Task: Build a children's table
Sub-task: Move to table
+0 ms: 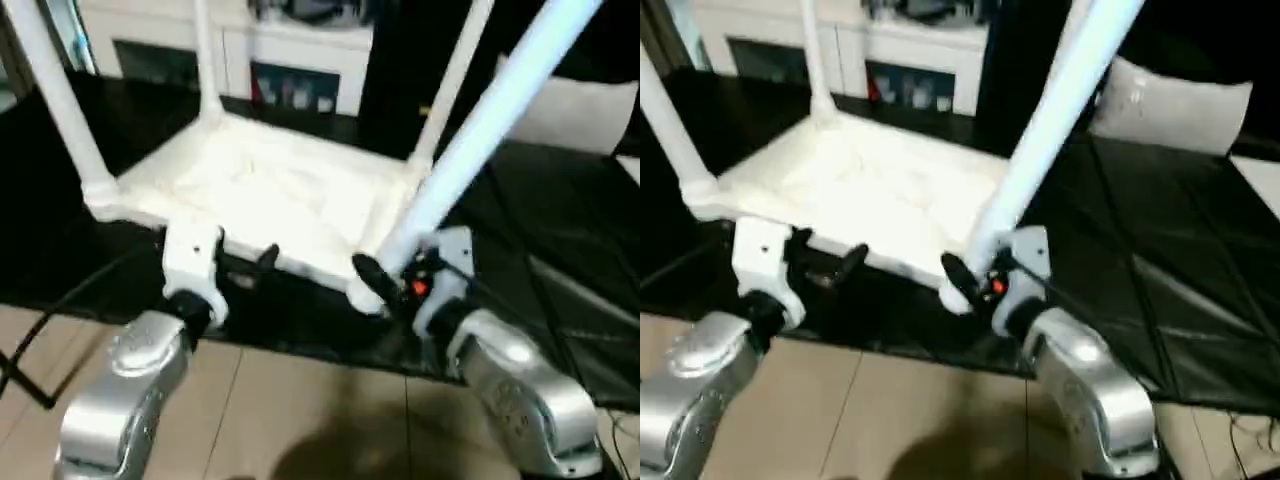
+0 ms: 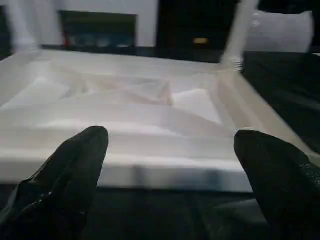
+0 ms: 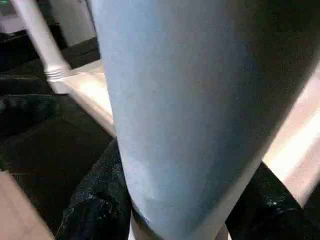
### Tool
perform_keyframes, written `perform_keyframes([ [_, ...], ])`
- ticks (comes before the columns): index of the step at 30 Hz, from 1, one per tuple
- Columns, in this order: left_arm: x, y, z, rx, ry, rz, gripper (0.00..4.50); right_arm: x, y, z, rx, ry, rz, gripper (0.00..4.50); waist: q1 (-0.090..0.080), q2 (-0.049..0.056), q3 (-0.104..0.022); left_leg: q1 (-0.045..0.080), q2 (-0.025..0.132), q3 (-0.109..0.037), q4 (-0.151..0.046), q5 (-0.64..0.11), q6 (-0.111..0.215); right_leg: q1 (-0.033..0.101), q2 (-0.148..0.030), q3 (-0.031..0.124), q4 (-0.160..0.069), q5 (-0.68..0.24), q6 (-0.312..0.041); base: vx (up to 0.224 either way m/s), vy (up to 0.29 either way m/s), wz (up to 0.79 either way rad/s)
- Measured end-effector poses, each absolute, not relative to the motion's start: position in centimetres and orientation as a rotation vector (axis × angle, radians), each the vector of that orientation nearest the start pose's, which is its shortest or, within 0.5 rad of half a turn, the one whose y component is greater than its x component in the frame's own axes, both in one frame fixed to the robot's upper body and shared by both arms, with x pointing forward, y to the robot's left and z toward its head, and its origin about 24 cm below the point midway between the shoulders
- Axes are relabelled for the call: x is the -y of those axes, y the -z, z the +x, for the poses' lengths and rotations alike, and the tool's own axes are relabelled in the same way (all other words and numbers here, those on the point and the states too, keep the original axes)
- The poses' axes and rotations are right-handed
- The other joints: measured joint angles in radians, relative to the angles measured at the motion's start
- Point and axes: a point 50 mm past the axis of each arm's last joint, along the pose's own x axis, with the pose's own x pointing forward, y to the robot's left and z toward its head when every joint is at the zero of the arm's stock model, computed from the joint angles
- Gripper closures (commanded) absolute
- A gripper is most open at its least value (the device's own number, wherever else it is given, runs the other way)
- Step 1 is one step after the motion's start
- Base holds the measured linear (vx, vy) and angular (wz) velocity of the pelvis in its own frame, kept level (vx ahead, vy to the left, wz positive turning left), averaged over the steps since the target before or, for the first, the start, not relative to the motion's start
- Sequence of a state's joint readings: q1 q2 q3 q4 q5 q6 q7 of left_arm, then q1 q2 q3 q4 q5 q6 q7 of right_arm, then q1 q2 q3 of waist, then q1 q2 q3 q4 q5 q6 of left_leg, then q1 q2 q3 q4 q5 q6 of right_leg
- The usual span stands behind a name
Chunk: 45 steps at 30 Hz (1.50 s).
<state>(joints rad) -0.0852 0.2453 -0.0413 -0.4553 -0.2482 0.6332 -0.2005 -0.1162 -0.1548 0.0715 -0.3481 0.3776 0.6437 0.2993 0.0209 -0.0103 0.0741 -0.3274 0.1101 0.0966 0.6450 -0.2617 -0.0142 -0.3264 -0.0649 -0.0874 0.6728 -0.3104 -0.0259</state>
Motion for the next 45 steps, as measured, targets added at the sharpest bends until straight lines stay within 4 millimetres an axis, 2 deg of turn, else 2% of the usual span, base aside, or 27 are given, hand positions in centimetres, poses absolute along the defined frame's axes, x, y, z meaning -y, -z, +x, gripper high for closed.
perform_keyframes([
  [1, -14.3, -10.8, 25.1, -0.124, 0.39, 0.03, 0.0, 11.8, -9.3, 25.5, -0.188, -0.549, 0.181, 2.57, -0.013, -0.02, -0.006, 0.004, -0.015, 0.01, -0.003, -0.001, 0.0, -0.003, -0.023, 0.018, -0.032, 0.048, 0.04, 0.066, -0.033, 0.03],
  [2, -14.0, -10.7, 25.1, -0.127, 0.411, 0.022, 0.0, 12.4, -9.2, 25.5, -0.187, -0.527, 0.174, 2.57, -0.013, -0.026, -0.009, 0.006, -0.015, 0.016, -0.007, -0.002, -0.002, 0.001, -0.025, 0.024, -0.029, 0.051, 0.048, 0.077, -0.079, 0.03],
  [3, -13.4, -10.6, 24.9, -0.129, 0.447, 0.013, 0.0, 12.9, -9.2, 25.6, -0.183, -0.502, 0.165, 2.57, -0.008, -0.019, -0.009, 0.004, -0.011, 0.02, -0.01, -0.004, 0.003, 0.006, -0.023, 0.026, -0.036, 0.047, 0.048, 0.085, -0.063, 0.0],
  [4, -12.5, -10.6, 24.8, -0.131, 0.501, 0.002, 0.0, 13.7, -9.2, 25.7, -0.18, -0.46, 0.156, 2.57, 0.0, -0.008, -0.013, -0.003, -0.004, 0.017, -0.004, -0.009, 0.02, 0.007, -0.019, 0.026, -0.043, 0.047, 0.045, 0.085, -0.063, 0.0],
  [5, -12.1, -10.6, 24.8, -0.129, 0.529, -0.001, 0.0, 14.2, -9.2, 25.8, -0.178, -0.433, 0.148, 2.57, 0.008, -0.001, -0.017, -0.01, 0.006, 0.015, -0.002, -0.009, 0.024, 0.008, -0.015, 0.024, -0.043, 0.046, 0.038, 0.091, -0.034, -0.03],
  [6, -12.0, -10.6, 24.8, -0.129, 0.539, 0.001, 0.0, 14.6, -9.3, 25.8, -0.172, -0.415, 0.143, 2.57, 0.013, 0.008, -0.022, -0.016, 0.023, 0.016, -0.001, 0.002, 0.013, 0.011, -0.008, 0.021, -0.043, 0.042, 0.037, 0.099, -0.014, -0.01],
  [7, -12.1, -10.6, 24.8, -0.13, 0.541, 0.01, 0.0, 14.6, -9.3, 25.8, -0.166, -0.41, 0.142, 2.57, 0.015, 0.011, -0.025, -0.015, 0.027, 0.017, -0.001, -0.001, -0.008, 0.013, -0.004, 0.018, -0.045, 0.037, 0.036, 0.099, -0.014, -0.01],
  [8, -12.3, -10.7, 24.8, -0.13, 0.543, 0.015, 0.0, 14.6, -9.4, 25.8, -0.158, -0.409, 0.145, 2.57, 0.008, 0.01, -0.028, -0.007, 0.028, 0.02, -0.005, -0.002, -0.012, 0.009, -0.003, 0.019, -0.049, 0.037, 0.034, 0.14, 0.019, -0.06],
  [9, -12.4, -10.5, 24.7, -0.134, 0.539, 0.015, 0.0, 14.0, -9.4, 25.8, -0.158, -0.43, 0.146, 2.57, 0.011, 0.005, -0.027, -0.002, 0.033, 0.035, -0.009, -0.005, -0.021, -0.004, 0.001, 0.032, -0.048, 0.036, 0.02, 0.137, 0.035, -0.27],
  [11, -12.6, -10.3, 24.8, -0.147, 0.529, 0.017, 0.0, 13.4, -9.3, 25.6, -0.162, -0.46, 0.146, 2.57, 0.012, -0.004, -0.032, 0.01, 0.036, 0.068, -0.008, -0.012, -0.028, -0.023, 0.0, 0.055, -0.025, 0.029, 0.01, 0.118, 0.031, -0.37],
  [12, -12.6, -10.2, 24.8, -0.149, 0.53, 0.015, 0.0, 13.6, -9.1, 25.5, -0.168, -0.456, 0.14, 2.57, 0.012, -0.01, -0.035, 0.013, 0.037, 0.083, -0.009, -0.016, -0.032, -0.031, 0.003, 0.075, -0.021, 0.029, 0.027, 0.085, 0.014, -0.54],
  [13, -12.4, -10.3, 24.8, -0.143, 0.536, 0.012, 0.0, 14.0, -9.0, 25.4, -0.175, -0.445, 0.126, 2.57, 0.018, -0.018, -0.039, 0.008, 0.038, 0.103, -0.009, -0.019, -0.036, -0.041, 0.018, 0.107, -0.014, 0.035, 0.042, 0.085, 0.014, -0.54],
  [14, -12.1, -10.3, 24.9, -0.143, 0.546, 0.007, 0.0, 14.5, -8.9, 25.3, -0.181, -0.43, 0.12, 2.57, 0.021, -0.02, -0.039, -0.006, 0.042, 0.098, -0.006, -0.021, -0.04, -0.046, 0.037, 0.136, -0.014, 0.04, 0.05, 0.031, -0.007, -0.37],
  [15, -11.7, -10.4, 24.9, -0.138, 0.564, 0.003, 0.0, 14.8, -8.7, 25.2, -0.186, -0.417, 0.118, 2.57, 0.019, -0.023, -0.038, -0.013, 0.044, 0.085, -0.004, -0.02, -0.041, -0.051, 0.042, 0.137, -0.015, 0.042, 0.053, 0.0, 0.0, 0.0],
  [16, -11.4, -10.4, 24.9, -0.135, 0.576, -0.002, 0.0, 15.0, -8.8, 25.3, -0.184, -0.409, 0.112, 2.57, 0.012, -0.024, -0.039, -0.024, 0.048, 0.074, -0.001, -0.018, -0.046, -0.054, 0.047, 0.131, -0.018, 0.046, 0.052, 0.0, 0.0, 0.0],
  [18, -11.6, -10.2, 24.9, -0.147, 0.571, -0.001, 0.0, 14.9, -8.9, 25.3, -0.18, -0.411, 0.107, 2.57, 0.015, -0.023, -0.039, -0.024, 0.054, 0.069, -0.003, -0.014, -0.052, -0.054, 0.048, 0.125, -0.021, 0.05, 0.049, -0.015, -0.026, 0.03],
  [21, -11.9, -10.1, 25.0, -0.15, 0.556, -0.004, 0.0, 14.3, -8.9, 25.3, -0.179, -0.443, 0.109, 2.57, 0.017, -0.021, -0.037, -0.02, 0.055, 0.067, -0.008, -0.006, -0.061, -0.051, 0.046, 0.119, -0.027, 0.059, 0.045, -0.042, -0.013, 0.04],
  [24, -12.3, -10.2, 25.2, -0.137, 0.522, -0.017, 0.0, 14.2, -8.9, 25.4, -0.177, -0.451, 0.106, 2.57, 0.014, -0.023, -0.029, -0.008, 0.055, 0.068, -0.009, -0.002, -0.053, -0.041, 0.041, 0.113, -0.027, 0.058, 0.034, -0.067, -0.006, 0.05],
  [26, -12.7, -10.3, 25.4, -0.128, 0.483, -0.032, 0.0, 14.1, -9.0, 25.4, -0.175, -0.462, 0.103, 2.57, 0.008, -0.028, -0.016, 0.012, 0.056, 0.069, -0.01, -0.003, -0.052, -0.031, 0.038, 0.108, -0.029, 0.05, 0.039, -0.078, -0.002, -0.01],
  [28, -13.1, -10.3, 25.5, -0.124, 0.44, -0.046, 0.0, 13.8, -9.0, 25.3, -0.175, -0.476, 0.102, 2.57, 0.002, -0.029, -0.011, 0.028, 0.062, 0.069, -0.014, -0.003, -0.052, -0.014, 0.038, 0.097, -0.042, 0.049, 0.039, -0.056, 0.004, -0.09],
  [31, -13.6, -10.4, 25.6, -0.12, 0.412, -0.046, 0.0, 13.5, -9.2, 25.5, -0.164, -0.495, 0.098, 2.57, -0.019, -0.029, -0.01, 0.043, 0.066, 0.067, -0.027, -0.003, -0.052, 0.006, 0.032, 0.076, -0.065, 0.048, 0.036, 0.0, 0.0, 0.0],
  [32, -13.7, -10.4, 25.6, -0.12, 0.411, -0.045, 0.0, 13.5, -9.2, 25.5, -0.161, -0.496, 0.097, 2.57, -0.021, -0.03, -0.01, 0.045, 0.066, 0.068, -0.029, -0.003, -0.051, 0.014, 0.029, 0.073, -0.067, 0.048, 0.035, 0.054, 0.023, -0.05],
  [36, -13.7, -10.2, 25.5, -0.127, 0.408, -0.045, 0.0, 13.4, -9.2, 25.5, -0.161, -0.497, 0.09, 2.57, -0.026, -0.036, -0.015, 0.044, 0.061, 0.075, -0.031, -0.012, -0.044, 0.02, 0.022, 0.075, -0.067, 0.055, 0.024, 0.08, 0.018, 0.02],
  [38, -13.8, -10.0, 25.4, -0.135, 0.404, -0.045, 0.0, 13.4, -9.2, 25.4, -0.161, -0.499, 0.09, 2.57, -0.02, -0.036, -0.017, 0.047, 0.061, 0.073, -0.034, -0.021, -0.043, 0.028, 0.024, 0.073, -0.075, 0.051, 0.025, 0.109, 0.009, 0.06],
  [42, -14.0, -10.0, 25.4, -0.136, 0.394, -0.036, 0.0, 13.2, -9.2, 25.4, -0.165, -0.512, 0.09, 2.57, -0.01, -0.037, -0.022, 0.046, 0.057, 0.07, -0.039, -0.034, -0.033, 0.03, 0.024, 0.072, -0.078, 0.031, 0.015, 0.145, 0.012, 0.02],
  [43, -14.2, -10.0, 25.4, -0.138, 0.389, -0.028, 0.0, 13.0, -9.2, 25.5, -0.167, -0.521, 0.09, 2.57, -0.005, -0.042, -0.025, 0.06, 0.055, 0.075, -0.043, -0.041, -0.038, 0.028, 0.024, 0.079, -0.069, 0.02, 0.002, 0.169, 0.012, -0.05],
  [45, -14.3, -10.1, 25.5, -0.134, 0.389, -0.018, 0.0, 13.0, -9.2, 25.5, -0.166, -0.523, 0.09, 2.57, -0.005, -0.047, -0.03, 0.054, 0.047, 0.07, -0.037, -0.054, -0.031, 0.032, 0.022, 0.08, -0.063, 0.006, 0.02, 0.114, 0.018, 0.08],
])
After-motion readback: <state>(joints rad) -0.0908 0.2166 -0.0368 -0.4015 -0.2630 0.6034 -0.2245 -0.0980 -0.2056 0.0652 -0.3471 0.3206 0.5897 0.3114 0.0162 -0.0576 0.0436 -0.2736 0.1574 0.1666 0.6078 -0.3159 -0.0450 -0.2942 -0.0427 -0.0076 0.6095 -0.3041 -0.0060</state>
